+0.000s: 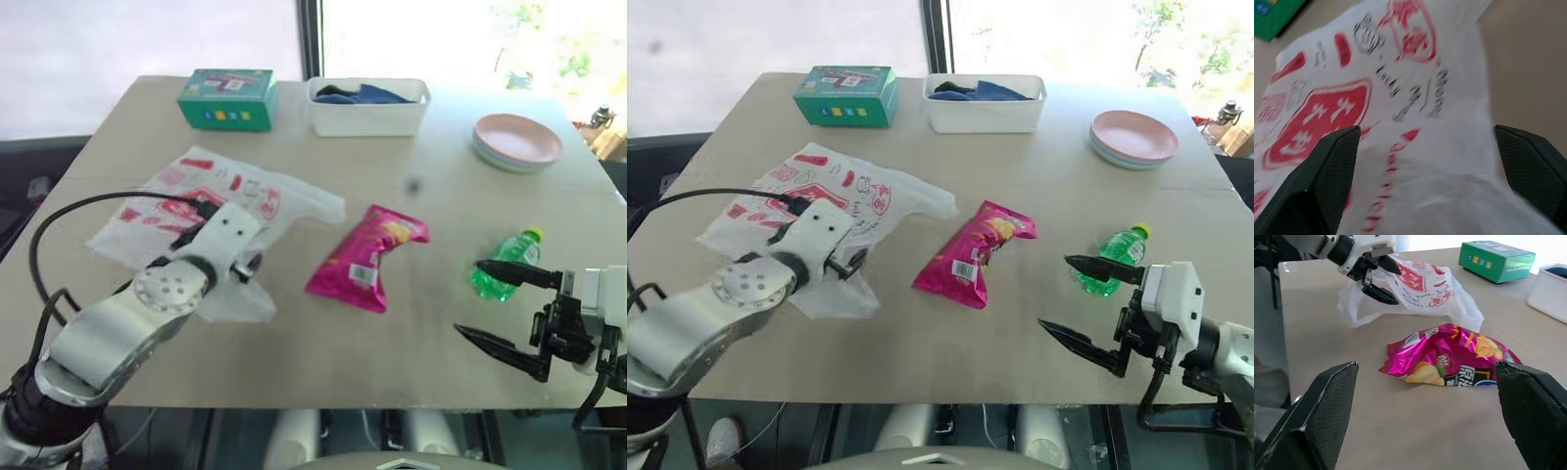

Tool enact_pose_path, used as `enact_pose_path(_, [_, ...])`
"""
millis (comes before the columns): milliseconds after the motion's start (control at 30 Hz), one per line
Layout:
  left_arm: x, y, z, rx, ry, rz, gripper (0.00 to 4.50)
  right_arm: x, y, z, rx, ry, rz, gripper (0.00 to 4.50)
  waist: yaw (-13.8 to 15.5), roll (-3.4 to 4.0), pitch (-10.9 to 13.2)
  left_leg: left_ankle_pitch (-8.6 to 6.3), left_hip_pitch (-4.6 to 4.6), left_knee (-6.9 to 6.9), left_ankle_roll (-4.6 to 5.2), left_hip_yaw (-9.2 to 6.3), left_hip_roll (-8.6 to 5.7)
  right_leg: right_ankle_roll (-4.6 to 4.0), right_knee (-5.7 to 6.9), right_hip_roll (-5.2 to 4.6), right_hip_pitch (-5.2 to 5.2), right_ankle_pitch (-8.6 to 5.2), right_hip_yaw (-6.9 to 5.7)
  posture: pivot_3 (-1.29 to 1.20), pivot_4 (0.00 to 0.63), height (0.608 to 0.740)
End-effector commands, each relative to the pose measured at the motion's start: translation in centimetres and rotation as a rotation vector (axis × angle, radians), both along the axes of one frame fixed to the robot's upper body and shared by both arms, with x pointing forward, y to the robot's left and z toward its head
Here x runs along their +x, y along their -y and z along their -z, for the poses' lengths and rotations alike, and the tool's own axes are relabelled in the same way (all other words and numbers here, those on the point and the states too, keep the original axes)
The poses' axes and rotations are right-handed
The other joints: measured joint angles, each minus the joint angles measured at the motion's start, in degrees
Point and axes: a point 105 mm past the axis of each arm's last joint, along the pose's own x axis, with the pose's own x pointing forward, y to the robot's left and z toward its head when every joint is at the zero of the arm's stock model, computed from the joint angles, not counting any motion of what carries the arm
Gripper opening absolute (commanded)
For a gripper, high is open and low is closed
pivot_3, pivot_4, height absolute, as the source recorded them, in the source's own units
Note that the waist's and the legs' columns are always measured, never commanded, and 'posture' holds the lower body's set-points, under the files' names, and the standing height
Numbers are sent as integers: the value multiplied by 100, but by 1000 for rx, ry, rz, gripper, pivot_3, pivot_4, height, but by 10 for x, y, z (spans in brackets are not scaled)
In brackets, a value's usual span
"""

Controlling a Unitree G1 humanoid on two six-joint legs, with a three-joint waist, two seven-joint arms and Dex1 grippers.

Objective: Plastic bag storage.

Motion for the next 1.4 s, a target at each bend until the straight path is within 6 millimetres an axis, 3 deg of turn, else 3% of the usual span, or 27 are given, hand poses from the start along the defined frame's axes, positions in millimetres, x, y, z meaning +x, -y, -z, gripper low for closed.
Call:
enact_pose_path(33, [-1, 4, -8, 141, 108, 69, 4459, -5, 0, -2, 5, 32, -26, 4500, 28, 1, 1, -1, 0, -3, -1, -1, -2, -1, -3, -5, -1, 0, -2, 0, 150, 740])
enact_pose_path(167, [2, -2, 6, 227, 126, 60, 4459, -8, 2, 3, 0, 32, -22, 4500, 81, 2, 2, -2, 1, -9, -2, 1, -3, -23, -8, -17, -6, -11, -1, 0, 150, 740])
enact_pose_path(233, [8, -6, 12, 221, 130, 29, 3950, -9, 2, 4, 2, 34, -17, 4500, 98, 7, 1, -2, 2, -16, -3, 2, -3, -24, -8, -22, -8, -11, -1, 0, 150, 740])
enact_pose_path(300, [16, -11, 12, 211, 156, 2, 3266, -10, 3, 5, 2, 36, -14, 4500, 106, 8, 0, -2, 5, -22, -3, 2, -3, -25, -8, -24, -9, -11, -1, 0, 150, 740])
enact_pose_path(367, [23, -15, 5, 176, 195, -25, 2130, -10, 2, 6, -2, 43, -10, 4500, 106, 8, 1, -2, 4, -28, -2, 0, -3, -28, -8, -25, -9, -13, -4, 0, 150, 740])
enact_pose_path(400, [26, -17, 2, 152, 213, -39, 1814, -9, 1, 6, -1, 47, -7, 4500, 105, 8, 1, -2, 4, -30, -2, 1, -3, -28, -8, -27, -9, -13, -4, 0, 150, 740])
enact_pose_path(433, [30, -18, -6, 85, 250, -51, 1230, -7, -2, 6, 11, 42, -4, 4500, 105, 7, 1, -2, 4, -30, -2, 2, -3, -28, -9, -30, -9, -13, -5, 0, 150, 740])
enact_pose_path(533, [39, -19, -26, -119, 339, -73, 58, -1, -10, 6, 12, 54, -2, 4500, 98, 6, 2, -2, 2, -32, -2, 1, -3, -28, -14, -36, -11, -12, -11, 0, 150, 740])
enact_pose_path(667, [56, -1, -62, -465, 413, 13, 58, 19, -34, 3, 67, -42, 10, 4500, 97, 4, 2, 0, 0, -30, -3, -1, -6, -26, -12, -42, -9, -11, -21, 0, 150, 740])
enact_pose_path(733, [61, 7, -70, -599, 392, 50, 58, 27, -43, 2, 118, -134, 9, 4500, 95, 2, 4, 1, 0, -27, -2, -1, -9, -18, -9, -41, -7, -6, -24, 0, 150, 740])
enact_pose_path(833, [61, 20, -85, -719, 370, 128, 58, 41, -55, 3, 137, -221, 44, 4500, 85, 0, 3, 14, -7, -19, 23, -5, -14, -6, -5, -40, -6, 0, -33, 0, 150, 740])
enact_pose_path(967, [52, 35, -94, -751, 352, 220, 58, 66, -62, 9, 178, -383, 169, 4500, 57, -3, 5, 16, -10, -19, 26, -4, -17, -5, -6, -34, -7, 0, -34, 0, 150, 740])
enact_pose_path(1200, [43, 51, -77, -773, 235, 276, 58, 78, -76, 3, 213, -516, 204, 4500, -11, -12, 11, 16, -21, -12, 28, -10, -28, -2, -5, -34, -6, 1, -47, 0, 150, 740])
enact_pose_path(1267, [38, 48, -60, -752, 177, 252, 58, 80, -71, 3, 191, -543, 237, 4500, -39, -11, 11, 16, -21, -10, 28, -11, -28, -2, -1, -31, -7, 1, -47, 0, 150, 740])
enact_pose_path(1400, [32, 46, -47, -786, 133, 259, 58, 68, -62, -8, 167, -542, 212, 4500, -41, -13, 14, 16, -21, -9, 28, -9, -24, -2, 2, -25, -9, 1, -44, 0, 150, 740])
